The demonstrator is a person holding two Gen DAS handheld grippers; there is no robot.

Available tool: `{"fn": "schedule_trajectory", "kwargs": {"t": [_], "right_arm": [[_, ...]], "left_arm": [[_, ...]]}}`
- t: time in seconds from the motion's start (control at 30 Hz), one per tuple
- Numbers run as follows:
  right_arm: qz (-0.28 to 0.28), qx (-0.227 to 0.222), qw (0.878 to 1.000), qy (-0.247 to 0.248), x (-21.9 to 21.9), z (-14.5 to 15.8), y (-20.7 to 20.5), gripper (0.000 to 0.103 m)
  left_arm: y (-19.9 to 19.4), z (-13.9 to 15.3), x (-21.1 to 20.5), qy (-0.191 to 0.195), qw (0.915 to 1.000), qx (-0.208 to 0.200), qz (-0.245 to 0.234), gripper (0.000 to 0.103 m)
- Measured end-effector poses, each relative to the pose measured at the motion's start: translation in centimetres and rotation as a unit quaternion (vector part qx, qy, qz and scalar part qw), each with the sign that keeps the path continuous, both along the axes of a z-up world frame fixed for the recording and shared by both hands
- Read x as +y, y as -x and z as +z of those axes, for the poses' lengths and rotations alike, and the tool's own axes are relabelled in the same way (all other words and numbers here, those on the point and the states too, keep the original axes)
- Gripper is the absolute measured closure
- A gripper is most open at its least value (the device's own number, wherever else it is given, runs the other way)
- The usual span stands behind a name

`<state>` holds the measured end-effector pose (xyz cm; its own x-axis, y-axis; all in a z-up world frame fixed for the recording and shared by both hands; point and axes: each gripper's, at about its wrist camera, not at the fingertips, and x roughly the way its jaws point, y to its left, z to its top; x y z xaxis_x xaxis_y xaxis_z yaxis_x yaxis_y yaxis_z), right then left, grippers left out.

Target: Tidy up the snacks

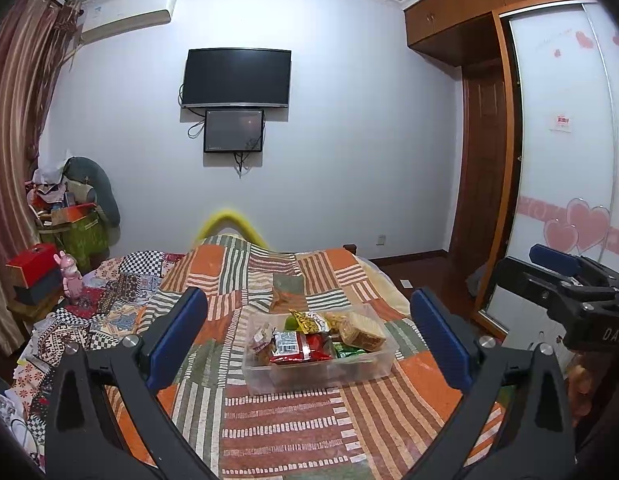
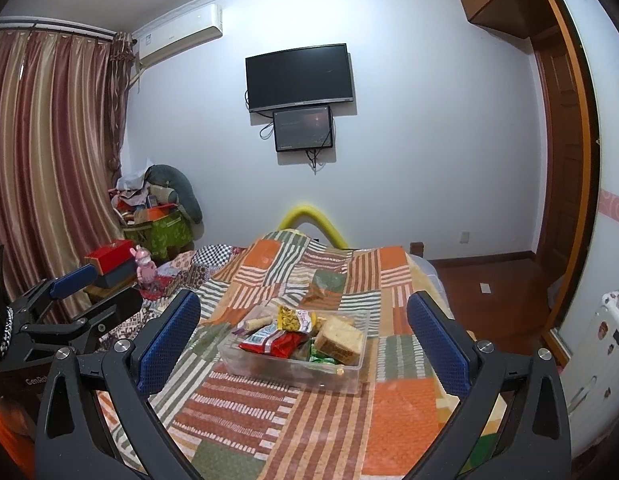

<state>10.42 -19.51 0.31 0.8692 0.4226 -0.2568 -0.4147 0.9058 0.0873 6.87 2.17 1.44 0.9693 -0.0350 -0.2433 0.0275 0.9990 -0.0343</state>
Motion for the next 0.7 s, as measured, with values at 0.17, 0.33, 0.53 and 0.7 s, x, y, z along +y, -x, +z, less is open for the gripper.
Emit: {"fn": "schedule_trajectory", "kwargs": {"t": [0.17,0.33,0.53,0.7], "right_arm": [[0.001,-0.004,1.0,0.002,0.03,0.08,0.1,0.0],[-0.001,-0.007,1.0,0.001,-0.1,0.11,0.23,0.0],[0.0,-0.01,1.0,0.002,-0.02,0.22,0.29,0.0],[-0.001,-0.01,1.0,0.002,-0.11,0.15,0.31,0.0]], "left_arm": [[-0.04,0.15,-0.03,0.004,1.0,0.0,-0.007,0.0],[-0.04,0.13,-0.04,0.008,0.9999,-0.001,-0.011,0.0],[0.03,0.16,0.16,0.013,0.9999,-0.001,-0.01,0.0],[0.07,0.16,0.01,0.01,0.9999,0.0,-0.012,0.0]]}}
